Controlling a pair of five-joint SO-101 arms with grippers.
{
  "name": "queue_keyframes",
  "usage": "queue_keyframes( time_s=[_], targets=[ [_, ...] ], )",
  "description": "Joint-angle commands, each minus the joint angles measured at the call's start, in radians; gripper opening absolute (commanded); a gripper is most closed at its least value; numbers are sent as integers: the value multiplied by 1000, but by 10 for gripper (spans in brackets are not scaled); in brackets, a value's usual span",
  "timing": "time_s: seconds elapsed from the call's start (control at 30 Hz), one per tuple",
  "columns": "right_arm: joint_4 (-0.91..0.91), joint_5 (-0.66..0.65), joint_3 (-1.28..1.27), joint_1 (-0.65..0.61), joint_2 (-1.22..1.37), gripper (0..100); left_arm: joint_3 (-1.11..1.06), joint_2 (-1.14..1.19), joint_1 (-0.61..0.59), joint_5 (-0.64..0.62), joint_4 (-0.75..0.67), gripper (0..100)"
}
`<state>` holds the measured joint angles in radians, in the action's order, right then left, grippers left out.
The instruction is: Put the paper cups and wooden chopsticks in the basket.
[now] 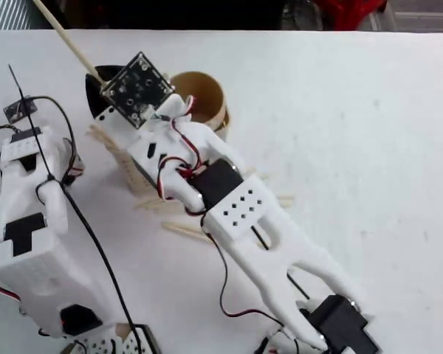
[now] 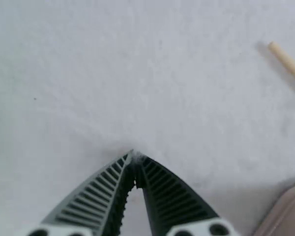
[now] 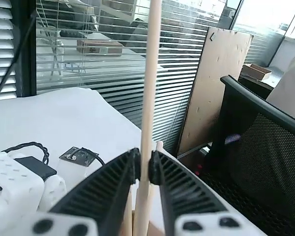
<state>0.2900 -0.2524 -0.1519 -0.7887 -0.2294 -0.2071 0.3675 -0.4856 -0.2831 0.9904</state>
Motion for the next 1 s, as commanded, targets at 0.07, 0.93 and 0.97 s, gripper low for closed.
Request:
queue_keyframes(
  time_s=[0.07, 0.93, 0.97],
  targets=[
    [8, 8, 26, -8, -56, 115, 6, -27, 1, -12, -14, 24],
    [1079, -399, -465, 51, -493, 142, 6, -27, 1, -12, -14, 24],
    [1027, -419, -543, 44, -493, 159, 6, -27, 1, -12, -14, 24]
  ],
)
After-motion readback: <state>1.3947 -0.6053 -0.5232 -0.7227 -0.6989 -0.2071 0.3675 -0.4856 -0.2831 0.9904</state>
